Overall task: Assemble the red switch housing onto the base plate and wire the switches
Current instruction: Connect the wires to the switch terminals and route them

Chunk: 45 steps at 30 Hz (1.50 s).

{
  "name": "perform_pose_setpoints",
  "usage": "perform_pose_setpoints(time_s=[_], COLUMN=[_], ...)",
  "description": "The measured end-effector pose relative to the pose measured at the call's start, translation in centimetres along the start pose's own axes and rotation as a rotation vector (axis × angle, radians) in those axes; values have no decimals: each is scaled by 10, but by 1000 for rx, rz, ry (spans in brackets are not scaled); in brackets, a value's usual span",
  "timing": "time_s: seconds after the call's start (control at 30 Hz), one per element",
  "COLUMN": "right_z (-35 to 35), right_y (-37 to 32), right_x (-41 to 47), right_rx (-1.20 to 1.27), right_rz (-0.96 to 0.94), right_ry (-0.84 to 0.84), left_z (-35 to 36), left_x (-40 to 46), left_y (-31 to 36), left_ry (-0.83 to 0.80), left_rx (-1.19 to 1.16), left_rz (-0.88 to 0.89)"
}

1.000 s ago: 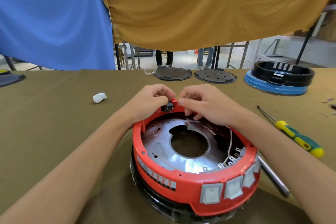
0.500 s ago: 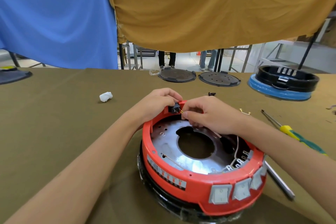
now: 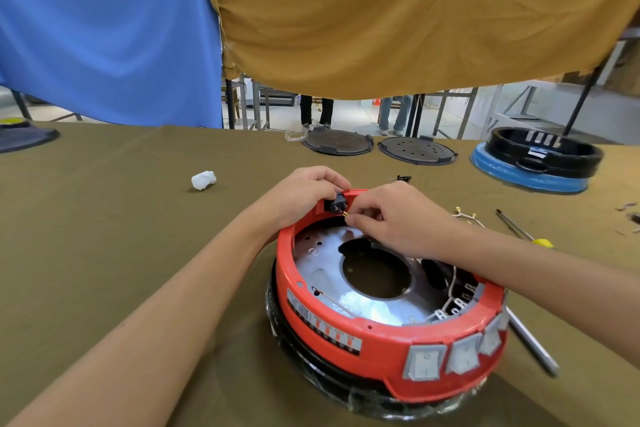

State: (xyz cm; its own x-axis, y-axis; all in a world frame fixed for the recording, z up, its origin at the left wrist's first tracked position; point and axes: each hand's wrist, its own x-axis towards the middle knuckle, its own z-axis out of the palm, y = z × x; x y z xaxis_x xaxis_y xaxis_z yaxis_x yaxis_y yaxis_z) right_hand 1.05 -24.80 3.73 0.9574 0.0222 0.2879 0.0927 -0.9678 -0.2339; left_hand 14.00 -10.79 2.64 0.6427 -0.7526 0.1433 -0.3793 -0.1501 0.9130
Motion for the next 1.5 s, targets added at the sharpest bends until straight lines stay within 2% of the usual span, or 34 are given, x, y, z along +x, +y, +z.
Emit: perform_pose_setpoints(time_s=[1.17, 1.5], right_z=[-5, -6], right_y=[-9, -29], right_x=[-1, 8], right_rx=[-145, -267], right_rz=[-28, 90], right_ry=[-24, -66], left_z=[3, 2], left_x=[-6, -3], left_y=[6, 3], left_ry=[6, -1], left_rx=[-14, -7], left_rz=[-31, -20])
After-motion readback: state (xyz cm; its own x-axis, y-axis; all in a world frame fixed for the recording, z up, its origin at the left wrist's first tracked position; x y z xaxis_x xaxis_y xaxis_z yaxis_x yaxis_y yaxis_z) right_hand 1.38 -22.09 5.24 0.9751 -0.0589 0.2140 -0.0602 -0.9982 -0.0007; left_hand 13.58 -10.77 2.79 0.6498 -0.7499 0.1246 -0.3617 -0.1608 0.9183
